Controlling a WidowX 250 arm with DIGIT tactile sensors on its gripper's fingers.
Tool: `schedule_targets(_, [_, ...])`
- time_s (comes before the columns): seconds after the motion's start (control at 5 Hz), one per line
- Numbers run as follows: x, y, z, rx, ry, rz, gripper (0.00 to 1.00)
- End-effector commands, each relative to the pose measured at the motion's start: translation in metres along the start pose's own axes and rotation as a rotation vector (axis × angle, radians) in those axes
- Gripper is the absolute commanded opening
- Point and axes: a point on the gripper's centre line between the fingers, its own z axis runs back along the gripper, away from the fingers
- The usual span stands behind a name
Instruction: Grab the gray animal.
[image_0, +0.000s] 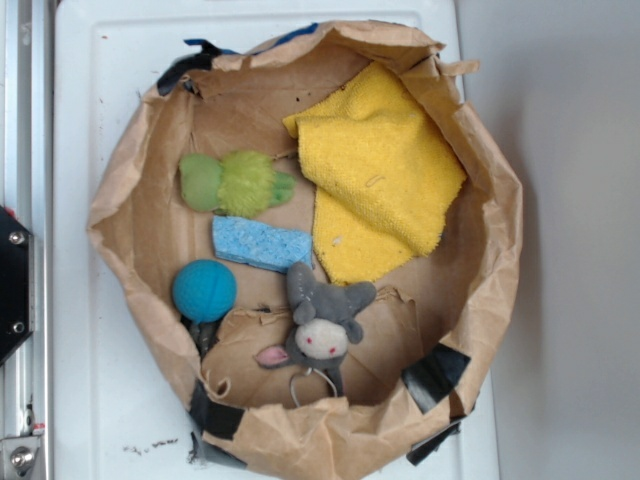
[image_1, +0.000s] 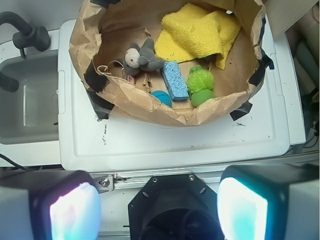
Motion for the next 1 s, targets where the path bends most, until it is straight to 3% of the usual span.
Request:
schedule_targets(0.0, [0.000, 0.000, 0.000, 0.000, 0.000, 0.000, 1.00])
schedule_targets(0.4, [0.062, -0.019, -0.015, 0.017, -0.002, 0.131, 1.00])
schedule_targets(0.8, [0.101, -0.007, -0.034, -0.019, -0.051, 0.458, 1.00])
